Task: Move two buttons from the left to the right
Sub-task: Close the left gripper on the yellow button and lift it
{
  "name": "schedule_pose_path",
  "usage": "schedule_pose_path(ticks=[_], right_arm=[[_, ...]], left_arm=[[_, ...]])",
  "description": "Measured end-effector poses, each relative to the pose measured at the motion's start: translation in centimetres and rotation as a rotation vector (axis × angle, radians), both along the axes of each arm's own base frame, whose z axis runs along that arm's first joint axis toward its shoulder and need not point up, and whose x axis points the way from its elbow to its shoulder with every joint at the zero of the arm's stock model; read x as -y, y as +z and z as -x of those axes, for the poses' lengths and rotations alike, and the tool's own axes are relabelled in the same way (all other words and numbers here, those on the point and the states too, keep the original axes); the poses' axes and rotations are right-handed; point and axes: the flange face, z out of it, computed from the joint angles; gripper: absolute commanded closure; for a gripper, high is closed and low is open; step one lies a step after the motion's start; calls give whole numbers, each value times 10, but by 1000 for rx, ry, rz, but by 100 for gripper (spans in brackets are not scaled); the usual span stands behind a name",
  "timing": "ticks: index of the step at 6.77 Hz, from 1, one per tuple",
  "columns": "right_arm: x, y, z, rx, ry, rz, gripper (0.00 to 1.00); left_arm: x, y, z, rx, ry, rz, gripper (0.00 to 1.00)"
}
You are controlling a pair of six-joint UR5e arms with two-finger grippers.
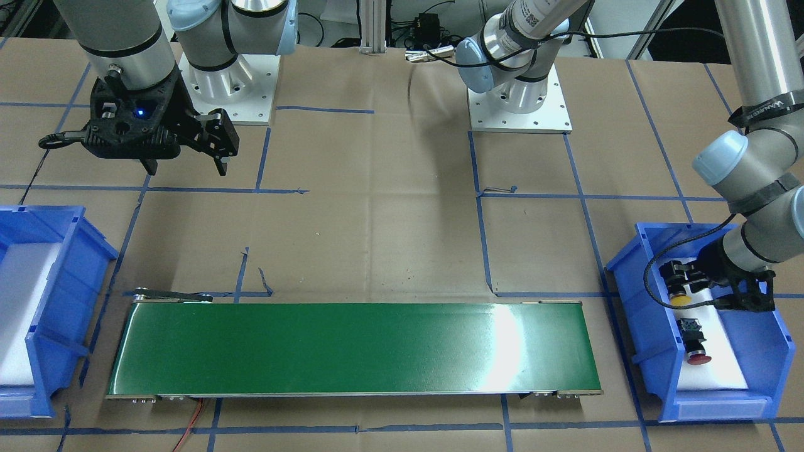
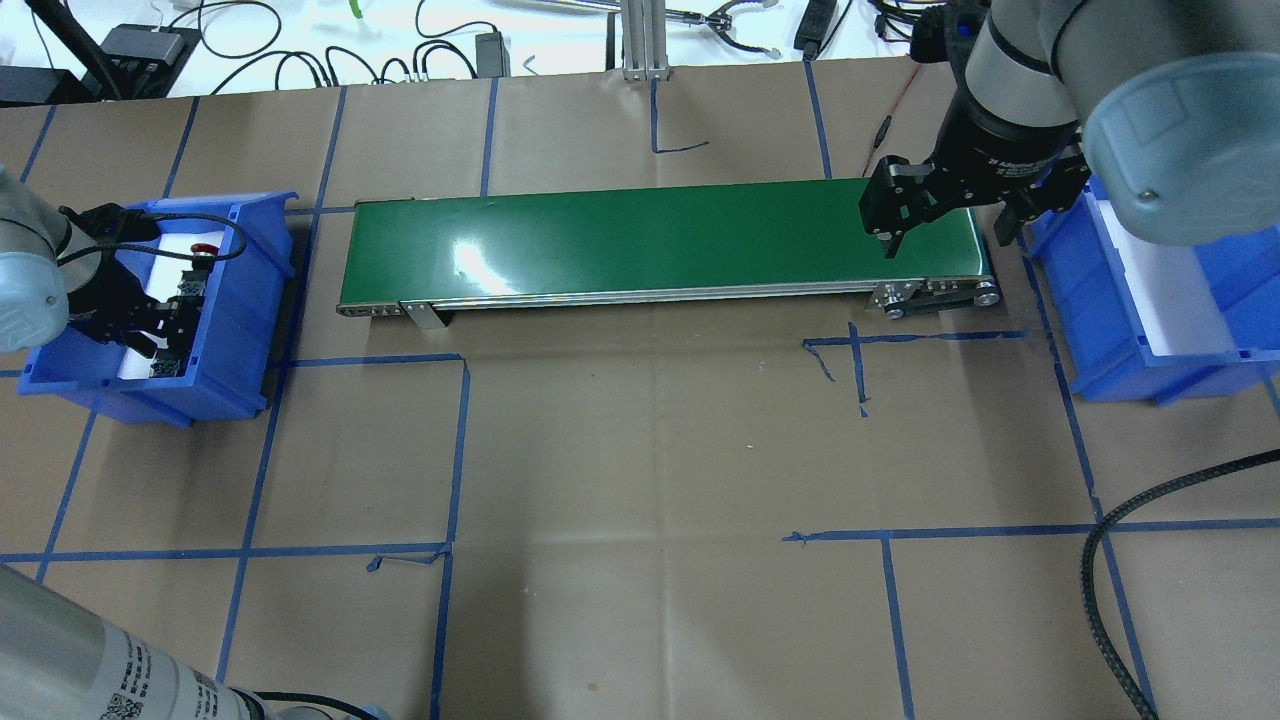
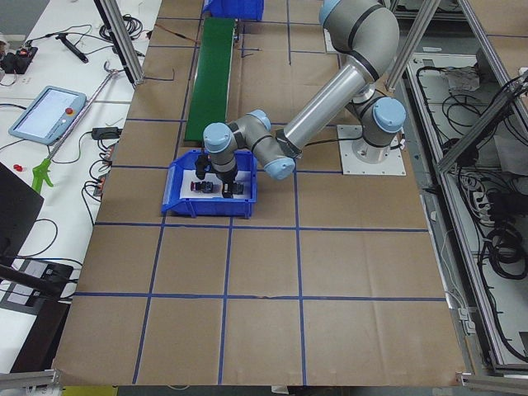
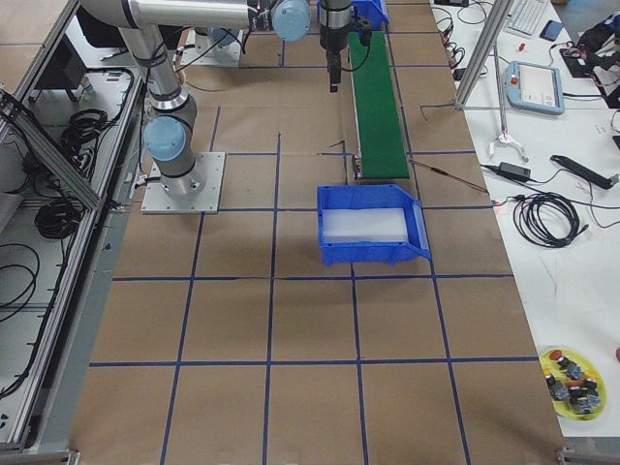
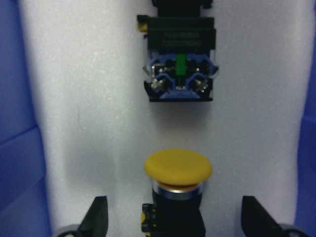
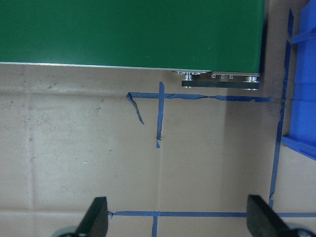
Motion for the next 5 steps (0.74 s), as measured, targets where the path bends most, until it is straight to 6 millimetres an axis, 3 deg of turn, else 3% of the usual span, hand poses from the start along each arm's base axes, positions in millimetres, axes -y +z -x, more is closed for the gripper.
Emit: schedule_pose_path(ticks=[1, 4, 5], right_arm=[[0, 0, 0, 0, 0, 0, 0], [0, 0, 0, 1, 0, 0, 0], [0, 0, 0, 1, 0, 1, 0]], left_arm=[[2, 3, -1, 1, -1, 5, 100], [5, 22, -1, 13, -7, 30, 100], [4, 39, 0, 24, -9, 45, 100]])
